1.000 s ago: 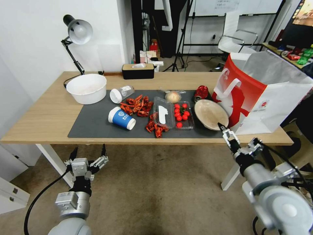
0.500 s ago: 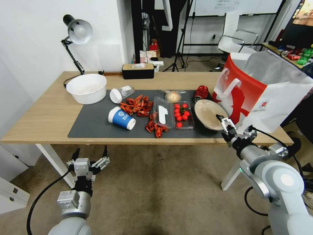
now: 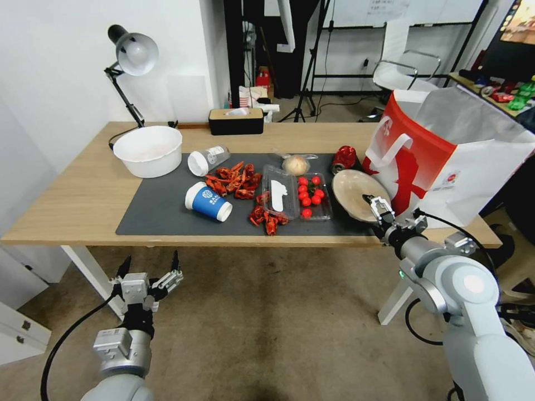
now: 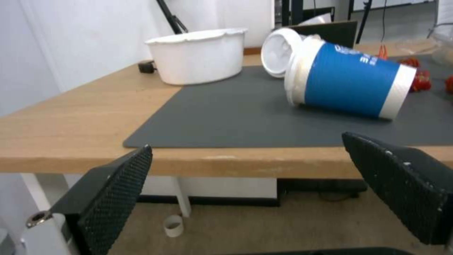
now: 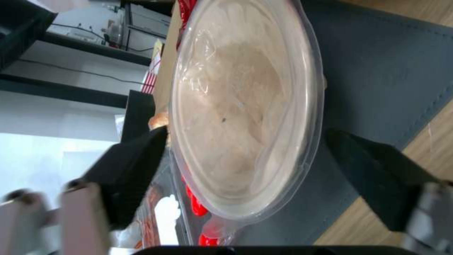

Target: Pick up the trash from the table and place it into the takeout bag.

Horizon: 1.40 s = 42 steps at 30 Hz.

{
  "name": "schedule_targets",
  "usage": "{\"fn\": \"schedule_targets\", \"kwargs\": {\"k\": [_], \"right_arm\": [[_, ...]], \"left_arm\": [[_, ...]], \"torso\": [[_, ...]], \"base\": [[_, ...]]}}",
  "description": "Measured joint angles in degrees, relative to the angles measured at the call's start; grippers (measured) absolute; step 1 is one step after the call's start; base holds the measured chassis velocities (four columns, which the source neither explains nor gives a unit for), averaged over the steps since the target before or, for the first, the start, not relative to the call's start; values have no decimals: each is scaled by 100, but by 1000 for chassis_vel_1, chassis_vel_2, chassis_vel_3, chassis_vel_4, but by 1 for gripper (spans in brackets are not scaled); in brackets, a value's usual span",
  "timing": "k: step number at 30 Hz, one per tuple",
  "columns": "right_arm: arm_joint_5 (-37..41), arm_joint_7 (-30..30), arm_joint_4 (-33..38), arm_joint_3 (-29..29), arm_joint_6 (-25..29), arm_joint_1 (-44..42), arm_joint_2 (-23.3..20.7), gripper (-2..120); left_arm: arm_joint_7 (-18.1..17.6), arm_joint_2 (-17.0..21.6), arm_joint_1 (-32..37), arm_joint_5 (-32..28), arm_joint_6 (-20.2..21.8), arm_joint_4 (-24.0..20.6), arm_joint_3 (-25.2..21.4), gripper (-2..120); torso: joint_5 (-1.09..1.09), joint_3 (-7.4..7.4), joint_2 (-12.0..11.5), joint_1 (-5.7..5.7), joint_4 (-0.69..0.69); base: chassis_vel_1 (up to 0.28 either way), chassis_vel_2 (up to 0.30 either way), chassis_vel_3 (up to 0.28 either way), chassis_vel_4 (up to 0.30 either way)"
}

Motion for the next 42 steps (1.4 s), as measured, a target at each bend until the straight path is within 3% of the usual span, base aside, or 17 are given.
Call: {"fn": "schedule_targets", "kwargs": {"k": [4,14,20,27,30,31,32,34,35,37,40,42], "right_arm": [[38,38,5,14,24,-26,-1,66],[148,145,104,63,231,-80,-39,33],[-264,-196,340,36,344,-286,-68,7],[-549,-357,442,27,356,-362,-131,0],[-1156,-962,495,-30,246,-495,-189,0],[-1645,-1463,560,-87,145,-578,-245,0],[-1645,-1463,560,-87,145,-578,-245,0],[-2700,-2437,680,-174,-3,-708,-406,0],[-2700,-2437,680,-174,-3,-708,-406,0],[-3621,-3129,724,-197,-39,-810,-572,0],[-3887,-3311,740,-197,-31,-843,-626,0],[-4589,-3784,765,-187,105,-905,-765,0]], "left_arm": [[-11,-40,44,1,0,-79,9,100],[-20,-104,173,-5,-5,-216,25,100],[31,-106,236,13,-86,-281,-23,100],[31,-98,296,36,-171,-303,-62,100],[31,-82,311,37,-187,-332,-90,100],[31,-78,312,37,-194,-346,-101,100],[31,-78,312,37,-194,-346,-101,100],[41,-73,311,57,-199,-351,-107,100],[41,-73,311,57,-199,-351,-107,100],[69,-64,316,105,-212,-346,-92,100],[73,-58,316,114,-215,-336,-78,100],[81,-41,314,126,-223,-293,-39,100]], "torso": [[-1,0,0,0,-1],[-1,-1,0,0,0],[0,-1,0,0,-1],[0,-1,0,0,0],[0,-1,0,0,-2],[0,0,0,0,-1],[0,0,0,0,-1],[-2,-1,0,0,0],[-2,-1,0,0,0],[1,-1,0,0,0],[-1,-1,0,0,0],[-1,-1,0,0,-2]], "base": [[0,0,0,0],[0,0,0,0],[0,0,0,0],[0,0,0,0],[0,0,0,0],[0,0,0,0],[0,0,0,0],[0,0,0,0],[0,0,0,0],[0,0,0,0],[0,0,0,0],[0,0,0,0]]}}
